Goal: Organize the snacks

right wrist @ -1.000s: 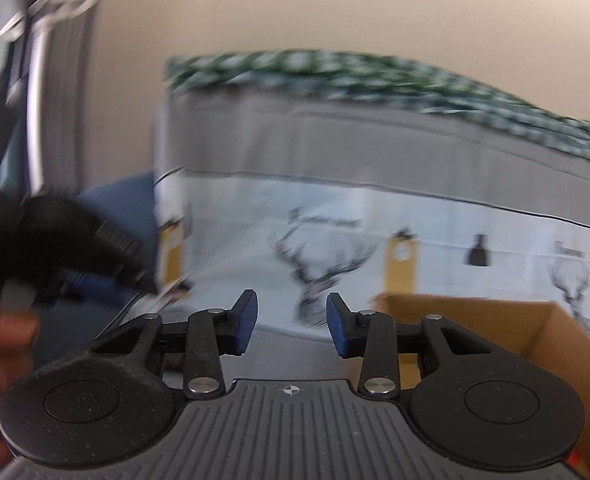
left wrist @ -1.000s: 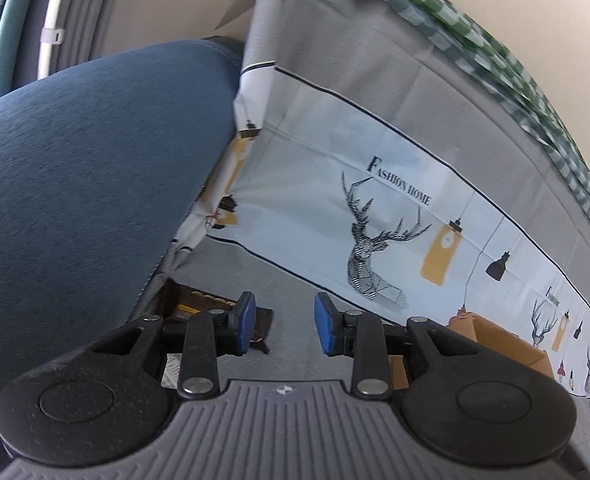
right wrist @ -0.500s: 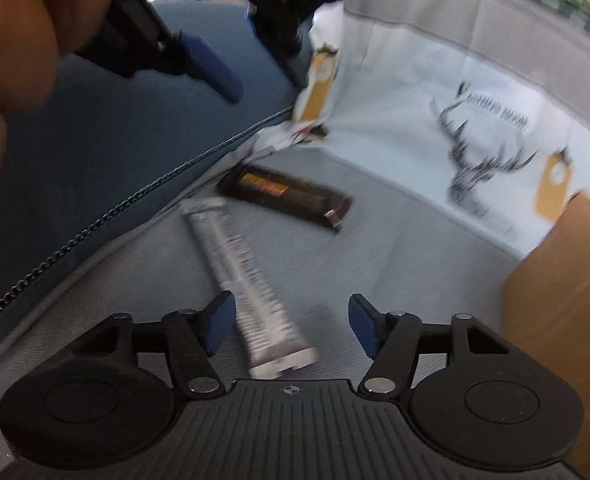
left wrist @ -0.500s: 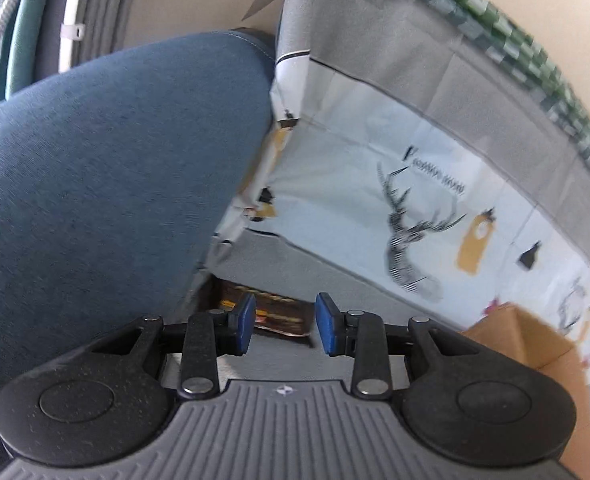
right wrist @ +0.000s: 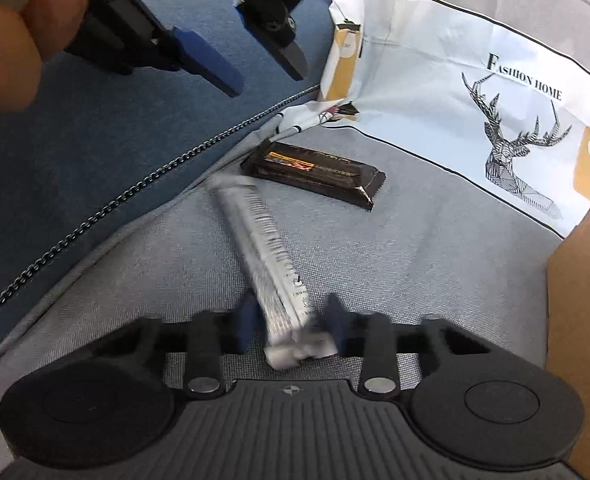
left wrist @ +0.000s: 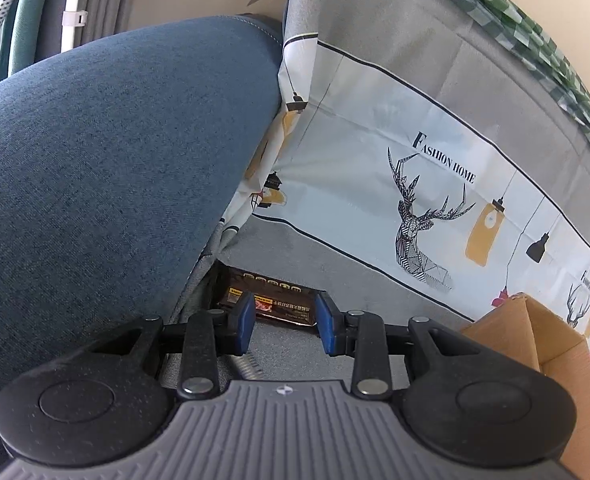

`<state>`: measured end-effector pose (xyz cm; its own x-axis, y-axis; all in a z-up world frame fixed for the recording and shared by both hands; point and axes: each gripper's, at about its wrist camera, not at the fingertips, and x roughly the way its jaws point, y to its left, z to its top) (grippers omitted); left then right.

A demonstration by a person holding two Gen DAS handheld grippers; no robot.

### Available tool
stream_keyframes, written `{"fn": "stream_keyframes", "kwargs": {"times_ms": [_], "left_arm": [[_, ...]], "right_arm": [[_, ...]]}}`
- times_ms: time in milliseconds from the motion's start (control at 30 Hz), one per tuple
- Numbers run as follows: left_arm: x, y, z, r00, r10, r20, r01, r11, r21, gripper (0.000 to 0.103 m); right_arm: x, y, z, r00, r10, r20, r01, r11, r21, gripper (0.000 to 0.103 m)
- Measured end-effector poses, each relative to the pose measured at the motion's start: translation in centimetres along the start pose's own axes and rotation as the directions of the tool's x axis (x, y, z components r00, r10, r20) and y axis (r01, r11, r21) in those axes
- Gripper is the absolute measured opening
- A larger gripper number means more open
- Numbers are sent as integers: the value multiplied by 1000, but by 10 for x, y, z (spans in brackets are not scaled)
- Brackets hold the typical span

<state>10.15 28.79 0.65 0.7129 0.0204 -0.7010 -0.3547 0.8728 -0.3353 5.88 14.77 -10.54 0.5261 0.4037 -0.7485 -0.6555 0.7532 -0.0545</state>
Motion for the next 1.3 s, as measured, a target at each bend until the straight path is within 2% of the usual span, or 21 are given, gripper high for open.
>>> {"fn": "stream_keyframes", "kwargs": {"times_ms": [33, 167, 333, 433, 500, 600, 667, 700, 733, 800, 900, 967, 1033, 1133, 1200, 1300], "left_arm": [[1, 0, 0, 1000, 2, -2, -2, 1000, 1, 37], [5, -2, -1, 1000, 11, -6, -11, 1000, 6, 37], [11, -5, -4, 1000, 21, -13, -21, 1000, 23, 37], [14, -3, -5, 999, 32, -17, -31, 999, 27, 37], [17, -3, -6, 999, 34, -18, -34, 999, 30, 37], [23, -4, -8, 999, 36, -20, -35, 998, 44, 38], [27, -6, -10, 999, 40, -16, -39, 998, 55, 41], [28, -7, -11, 999, 39, -12, -38, 997, 60, 45], [29, -8, -12, 999, 35, -5, -34, 997, 68, 48], [33, -11, -13, 999, 33, 8, -33, 995, 92, 57], [41, -21, -17, 999, 50, 17, -52, 988, 148, 68], [47, -29, -21, 998, 59, 22, -62, 975, 214, 78], [51, -36, -24, 998, 54, 28, -60, 952, 299, 84], [59, -42, -27, 997, 55, 48, -71, 900, 431, 86], [64, -47, -26, 996, 53, 67, -80, 863, 498, 87], [72, -52, -22, 995, 24, 99, -76, 822, 564, 98]], "right_arm": [[-2, -1, -1, 1000, -1, 3, 1, 1000, 4, 18], [-6, -14, -2, 1000, -10, 10, 9, 998, 56, 15], [-17, -24, 1, 991, -134, 4, 132, 981, 143, 14], [-24, -27, 0, 973, -229, -23, 229, 952, 202, 14], [-28, -30, 0, 969, -246, -38, 248, 941, 231, 14], [-24, -30, 0, 973, -225, -47, 230, 951, 207, 16], [-19, -32, -1, 978, -205, -37, 209, 958, 196, 33], [-17, -32, -3, 979, -200, -33, 202, 961, 189, 49], [-13, -32, -3, 981, -190, -34, 193, 966, 174, 59], [-5, -32, -4, 983, -180, -40, 184, 971, 151, 62], [5, -36, -5, 987, -148, -68, 158, 972, 177, 60], [7, -40, -3, 990, -124, -68, 135, 969, 206, 58], [5, -43, -2, 993, -98, -62, 109, 967, 229, 32], [-2, -46, -5, 996, -66, -64, 80, 963, 256, 28], [-7, -47, -7, 995, -73, -74, 91, 959, 268, 28], [-13, -51, -9, 992, -89, -94, 113, 952, 286, 28]]}}
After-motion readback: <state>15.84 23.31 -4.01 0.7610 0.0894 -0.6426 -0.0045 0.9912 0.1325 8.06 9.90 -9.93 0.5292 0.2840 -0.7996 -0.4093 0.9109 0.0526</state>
